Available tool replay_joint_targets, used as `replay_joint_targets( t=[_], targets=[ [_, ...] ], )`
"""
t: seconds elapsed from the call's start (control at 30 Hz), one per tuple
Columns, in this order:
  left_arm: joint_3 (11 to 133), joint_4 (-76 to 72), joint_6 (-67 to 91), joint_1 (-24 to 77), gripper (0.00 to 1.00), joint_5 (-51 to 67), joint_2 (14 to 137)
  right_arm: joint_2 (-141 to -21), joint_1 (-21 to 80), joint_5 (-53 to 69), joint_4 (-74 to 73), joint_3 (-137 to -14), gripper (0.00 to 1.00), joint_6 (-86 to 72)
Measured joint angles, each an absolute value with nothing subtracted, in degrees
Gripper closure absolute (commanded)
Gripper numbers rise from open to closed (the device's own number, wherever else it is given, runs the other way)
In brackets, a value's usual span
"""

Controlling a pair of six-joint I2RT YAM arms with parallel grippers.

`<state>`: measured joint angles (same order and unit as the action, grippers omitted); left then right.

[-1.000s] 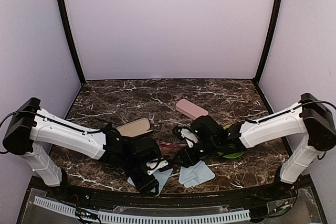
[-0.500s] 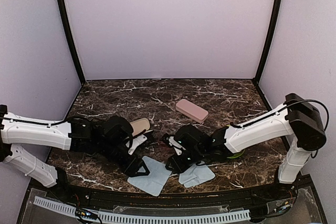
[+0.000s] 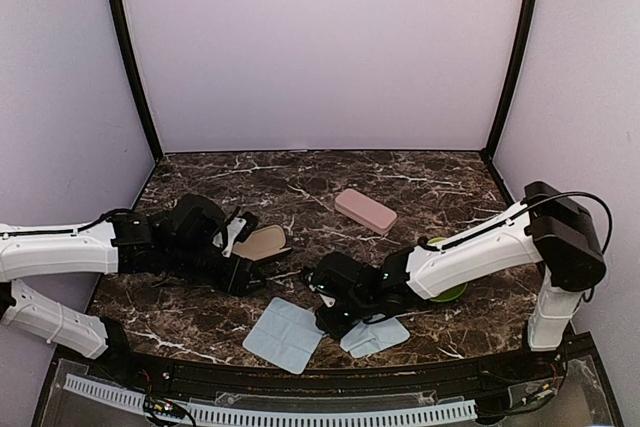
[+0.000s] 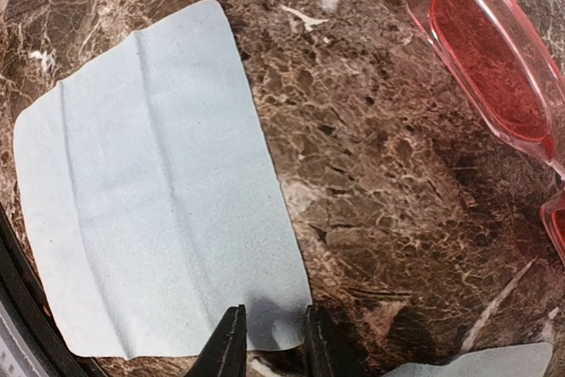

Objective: Organize the sunglasses
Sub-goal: Smooth out the glasses cleaning cloth at the center of the board, then pick up the glasses cleaning cloth from the center of the board.

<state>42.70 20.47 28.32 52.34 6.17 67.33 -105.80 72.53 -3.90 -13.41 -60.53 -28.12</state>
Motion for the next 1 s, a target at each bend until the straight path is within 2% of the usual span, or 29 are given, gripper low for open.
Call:
replay_joint_targets(
  t=[0.37,0.57,0.73,1.0],
  targets=[
    [42.7,18.5,27.9,51.5,0.48,6.6,70.7,-106.7,73.6,-8.4,-16.6,-62.3,0.91,-26.8],
    [42.4,14.8,26.3,50.7,0.60,8.8,75.7,-106.7,73.7,-9.8,-17.0,-62.3,1.00,-25.3],
    [42.2,12.1,24.4,50.3,0.66,11.2,80.7,-106.7,72.9,-9.8,-16.9,-62.3,1.00,-23.6],
    [42.9,10.4,21.6,49.1,0.66,13.3,86.5,-106.7,70.7,-8.1,-16.3,-62.2,1.00,-20.1]
  ],
)
